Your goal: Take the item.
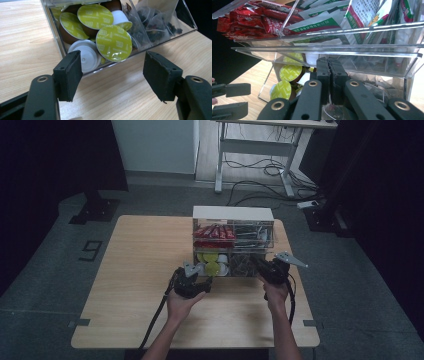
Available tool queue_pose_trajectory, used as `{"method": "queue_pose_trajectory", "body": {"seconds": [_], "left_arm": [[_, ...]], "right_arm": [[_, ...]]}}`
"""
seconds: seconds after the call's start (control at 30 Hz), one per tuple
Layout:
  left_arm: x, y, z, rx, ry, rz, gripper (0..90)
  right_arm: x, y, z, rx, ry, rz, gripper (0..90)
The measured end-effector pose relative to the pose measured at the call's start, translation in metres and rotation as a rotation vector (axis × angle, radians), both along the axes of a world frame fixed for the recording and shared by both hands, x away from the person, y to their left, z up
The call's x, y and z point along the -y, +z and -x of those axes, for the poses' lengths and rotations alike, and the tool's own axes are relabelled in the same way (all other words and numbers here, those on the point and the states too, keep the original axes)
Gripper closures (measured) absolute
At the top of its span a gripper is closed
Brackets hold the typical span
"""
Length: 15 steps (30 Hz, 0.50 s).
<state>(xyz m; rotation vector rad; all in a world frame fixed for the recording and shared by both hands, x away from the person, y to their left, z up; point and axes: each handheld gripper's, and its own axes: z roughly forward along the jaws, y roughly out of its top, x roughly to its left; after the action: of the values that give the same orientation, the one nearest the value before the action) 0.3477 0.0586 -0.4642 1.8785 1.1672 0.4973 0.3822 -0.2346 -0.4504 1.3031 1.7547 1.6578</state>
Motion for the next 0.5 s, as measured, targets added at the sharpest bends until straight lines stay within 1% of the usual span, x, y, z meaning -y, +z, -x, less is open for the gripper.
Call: {"method": "queue_pose_trajectory", "body": {"seconds": [0.3,0.37,0.5], "left_arm": [[0.009,-0.003,-0.006,0.004,0.0,-0.006,31.9],[0.012,-0.005,-0.007,0.006,-0.012,-0.023,31.9],[0.015,-0.006,-0.011,0.008,-0.012,-0.027,32.0]], "right_arm": [[0.0,0.0,0.0,-0.003,0.0,-0.004,86.9],[0.0,0.0,0.0,-0.007,0.002,-0.014,86.6],[0.0,-0.001,0.0,-0.007,0.006,-0.023,86.8]]}}
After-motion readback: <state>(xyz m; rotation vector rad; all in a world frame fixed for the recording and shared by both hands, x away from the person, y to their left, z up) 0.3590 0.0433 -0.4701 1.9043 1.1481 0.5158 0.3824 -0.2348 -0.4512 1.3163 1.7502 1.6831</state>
